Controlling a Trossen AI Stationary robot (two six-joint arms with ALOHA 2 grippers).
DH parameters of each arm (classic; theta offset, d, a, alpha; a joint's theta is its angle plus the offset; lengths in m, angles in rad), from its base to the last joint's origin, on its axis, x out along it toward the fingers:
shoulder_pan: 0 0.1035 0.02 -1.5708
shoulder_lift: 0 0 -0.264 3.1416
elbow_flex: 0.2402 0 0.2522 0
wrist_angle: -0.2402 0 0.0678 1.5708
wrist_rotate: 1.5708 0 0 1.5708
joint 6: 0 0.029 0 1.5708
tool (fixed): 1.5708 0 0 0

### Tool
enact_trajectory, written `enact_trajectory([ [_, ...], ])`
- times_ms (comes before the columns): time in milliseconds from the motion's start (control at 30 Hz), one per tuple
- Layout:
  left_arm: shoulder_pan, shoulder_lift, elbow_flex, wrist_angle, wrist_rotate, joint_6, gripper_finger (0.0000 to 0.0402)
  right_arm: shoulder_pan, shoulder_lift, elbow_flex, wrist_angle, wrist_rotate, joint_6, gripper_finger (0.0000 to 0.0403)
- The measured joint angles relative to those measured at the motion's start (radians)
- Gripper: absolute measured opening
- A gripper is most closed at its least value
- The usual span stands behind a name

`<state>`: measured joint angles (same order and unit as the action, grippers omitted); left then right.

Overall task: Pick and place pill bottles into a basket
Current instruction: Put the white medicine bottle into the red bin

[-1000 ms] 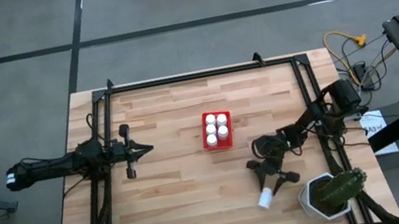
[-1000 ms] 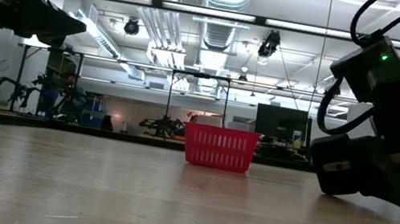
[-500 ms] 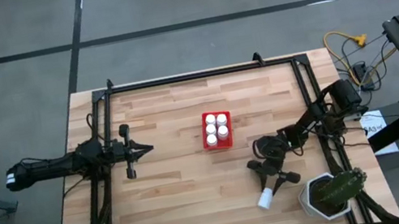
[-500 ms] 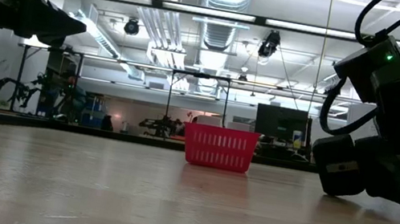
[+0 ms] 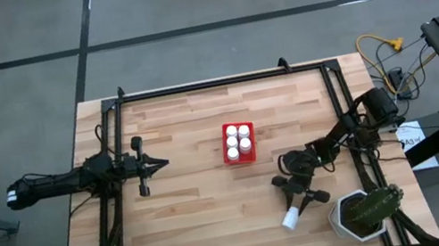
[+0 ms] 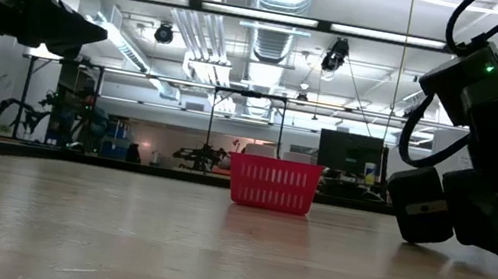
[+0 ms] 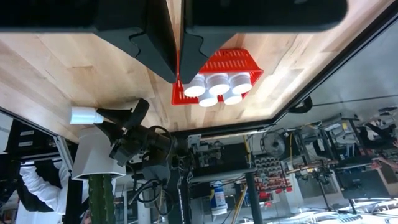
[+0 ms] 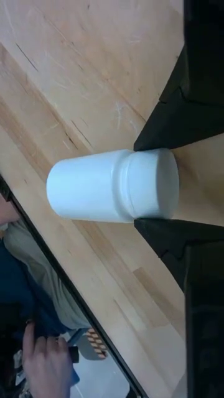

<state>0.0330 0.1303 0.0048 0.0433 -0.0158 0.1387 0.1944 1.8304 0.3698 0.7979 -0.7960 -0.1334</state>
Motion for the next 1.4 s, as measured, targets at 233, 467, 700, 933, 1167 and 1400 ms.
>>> enact_trajectory([
  [233,0.0,0.0,0.0,0.0,0.0,0.0,0.0002,-0.001,-0.007,0.009,-0.006,0.015,0.026,0.0153],
  [467,0.0,-0.001,0.0,0.0,0.0,0.0,0.0002,-0.002,-0.027,0.037,-0.063,0.051,-0.01,0.015],
  [700,0.0,0.0,0.0,0.0,0.0,0.0,0.0002,-0.007,-0.177,0.141,-0.469,0.183,-0.136,0.0146],
  [933,0.0,0.0,0.0,0.001,0.0,0.0,0.0002,-0.007,-0.343,0.283,-0.887,0.364,-0.242,0.0146],
  [1167,0.0,0.0,0.0,0.0,0.0,0.0,0.0002,-0.003,-0.416,0.465,-1.237,0.543,-0.306,0.0146],
  [1400,0.0,-0.001,0.0,0.001,0.0,0.0,0.0002,0.013,-0.373,0.696,-1.602,0.791,-0.363,0.0146],
])
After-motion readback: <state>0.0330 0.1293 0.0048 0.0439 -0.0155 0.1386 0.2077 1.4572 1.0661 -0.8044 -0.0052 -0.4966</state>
